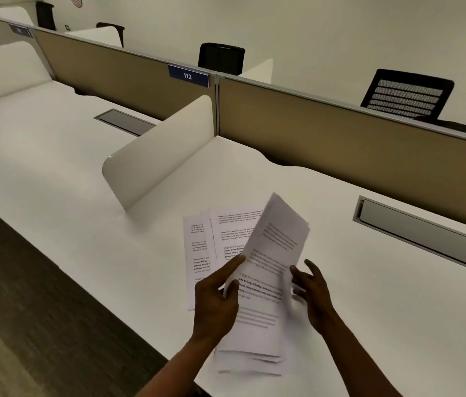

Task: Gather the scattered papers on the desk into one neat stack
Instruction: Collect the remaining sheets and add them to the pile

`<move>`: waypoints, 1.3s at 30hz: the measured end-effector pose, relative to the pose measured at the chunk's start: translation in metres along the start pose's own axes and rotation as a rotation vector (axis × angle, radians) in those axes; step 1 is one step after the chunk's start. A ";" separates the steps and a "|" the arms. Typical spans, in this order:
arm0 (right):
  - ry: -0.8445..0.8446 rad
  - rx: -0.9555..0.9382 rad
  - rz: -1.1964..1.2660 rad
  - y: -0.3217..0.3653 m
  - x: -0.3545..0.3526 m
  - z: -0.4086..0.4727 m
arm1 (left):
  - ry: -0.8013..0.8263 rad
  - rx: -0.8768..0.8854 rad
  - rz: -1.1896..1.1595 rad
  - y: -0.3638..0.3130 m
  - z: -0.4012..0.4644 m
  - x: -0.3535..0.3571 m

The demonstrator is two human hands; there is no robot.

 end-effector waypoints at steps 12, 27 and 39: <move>-0.048 -0.024 -0.005 0.012 -0.041 -0.002 | 0.090 -0.424 -0.438 0.022 0.032 0.011; -0.142 -0.201 -0.204 0.036 -0.092 0.006 | 0.215 -0.131 0.811 0.086 0.054 0.042; -0.385 -0.431 -1.166 0.064 -0.072 0.023 | 0.339 -0.177 1.285 0.110 0.072 0.018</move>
Point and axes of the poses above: each hand's wrist, its own z-axis towards the middle knuckle, its own x-axis out of the palm, y = z × x, the point moved 2 cm from there along z, towards the middle knuckle, and after that the axes turned 11 degrees about z, right-handed, at the moved point
